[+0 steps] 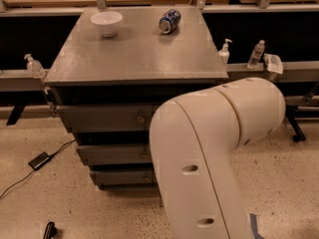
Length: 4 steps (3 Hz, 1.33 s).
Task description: Close middle drawer
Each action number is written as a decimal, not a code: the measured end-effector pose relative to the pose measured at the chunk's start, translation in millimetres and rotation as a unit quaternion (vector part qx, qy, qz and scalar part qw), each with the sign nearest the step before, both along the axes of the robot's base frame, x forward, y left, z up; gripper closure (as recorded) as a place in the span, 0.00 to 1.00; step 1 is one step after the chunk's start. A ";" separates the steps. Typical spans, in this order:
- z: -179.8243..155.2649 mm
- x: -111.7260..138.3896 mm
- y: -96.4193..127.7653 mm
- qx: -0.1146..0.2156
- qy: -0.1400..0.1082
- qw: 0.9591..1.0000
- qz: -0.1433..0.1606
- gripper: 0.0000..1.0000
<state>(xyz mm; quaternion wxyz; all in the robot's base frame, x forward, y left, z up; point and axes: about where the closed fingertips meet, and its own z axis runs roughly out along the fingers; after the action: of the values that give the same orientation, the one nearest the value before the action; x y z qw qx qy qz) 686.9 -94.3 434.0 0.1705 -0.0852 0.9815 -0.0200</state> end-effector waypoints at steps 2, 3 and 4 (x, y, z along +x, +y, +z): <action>8.8 19.0 10.0 -0.003 -0.028 1.000 0.006 1.00; 15.2 13.1 18.9 -0.007 -0.031 0.999 0.028 1.00; 9.6 -19.8 18.1 -0.011 -0.002 0.999 0.049 1.00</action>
Offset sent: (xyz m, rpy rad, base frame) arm 0.0642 0.0499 0.0354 -0.0260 -0.1823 0.0723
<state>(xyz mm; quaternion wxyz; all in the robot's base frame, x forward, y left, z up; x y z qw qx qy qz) 667.0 -76.3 443.6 0.1724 -0.1346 0.9755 -0.0224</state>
